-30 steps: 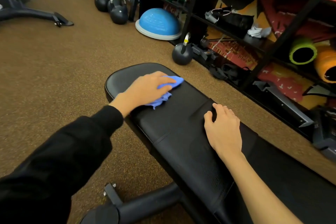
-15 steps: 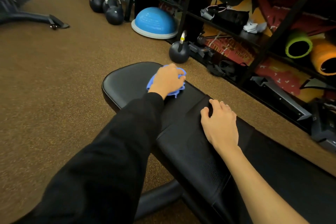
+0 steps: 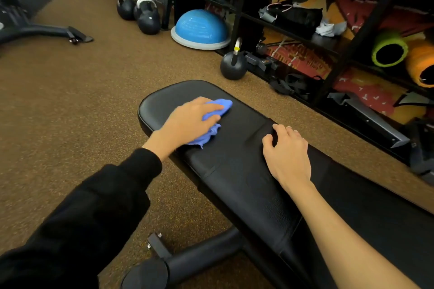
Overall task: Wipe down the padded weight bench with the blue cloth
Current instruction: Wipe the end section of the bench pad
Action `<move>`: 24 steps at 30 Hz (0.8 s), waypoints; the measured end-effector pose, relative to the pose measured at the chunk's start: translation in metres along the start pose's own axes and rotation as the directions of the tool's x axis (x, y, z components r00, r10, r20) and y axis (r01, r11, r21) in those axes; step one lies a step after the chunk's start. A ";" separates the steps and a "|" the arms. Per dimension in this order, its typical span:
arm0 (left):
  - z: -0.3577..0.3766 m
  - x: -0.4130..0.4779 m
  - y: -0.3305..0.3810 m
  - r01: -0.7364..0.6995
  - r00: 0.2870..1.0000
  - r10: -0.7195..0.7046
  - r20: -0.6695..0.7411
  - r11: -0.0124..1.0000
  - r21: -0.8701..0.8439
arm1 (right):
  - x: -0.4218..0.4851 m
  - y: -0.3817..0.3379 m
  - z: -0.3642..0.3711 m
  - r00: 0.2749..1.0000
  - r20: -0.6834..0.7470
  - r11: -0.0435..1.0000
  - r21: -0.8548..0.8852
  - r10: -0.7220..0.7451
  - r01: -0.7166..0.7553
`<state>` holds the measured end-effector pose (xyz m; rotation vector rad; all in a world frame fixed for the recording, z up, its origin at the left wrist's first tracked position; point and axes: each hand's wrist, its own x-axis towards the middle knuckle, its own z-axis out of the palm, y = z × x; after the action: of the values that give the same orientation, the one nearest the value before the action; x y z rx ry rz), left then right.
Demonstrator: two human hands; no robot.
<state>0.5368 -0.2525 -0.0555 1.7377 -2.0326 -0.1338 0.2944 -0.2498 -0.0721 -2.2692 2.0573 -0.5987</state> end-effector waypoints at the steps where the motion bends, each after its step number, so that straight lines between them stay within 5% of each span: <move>1: -0.001 0.005 -0.007 0.064 0.998 -0.063 -0.024 0.998 0.022 | 0.000 0.000 0.000 1.000 -0.001 1.000 -0.001 -0.003 0.003; 5: 0.006 0.032 -0.001 0.261 0.961 -0.256 -0.107 0.964 0.041 | 0.001 -0.002 -0.001 1.000 0.011 1.000 0.004 0.010 -0.010; 9: 0.016 0.037 0.043 0.204 0.977 -0.204 -0.055 0.979 -0.019 | -0.004 -0.006 -0.012 0.997 0.073 0.996 0.078 0.032 -0.037; 15: 0.018 0.011 0.078 0.086 0.995 -0.075 0.071 0.982 -0.167 | -0.024 -0.007 -0.069 0.977 0.086 0.766 0.609 0.197 -0.208; 24: -0.003 -0.025 0.101 0.182 0.979 -0.152 0.133 0.950 -0.255 | -0.082 0.051 -0.141 0.963 0.073 0.801 0.541 0.260 -0.257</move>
<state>0.4483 -0.2076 -0.0227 1.7599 -1.8396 -0.5451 0.1999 -0.1436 0.0234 -1.6316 1.8327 -1.0126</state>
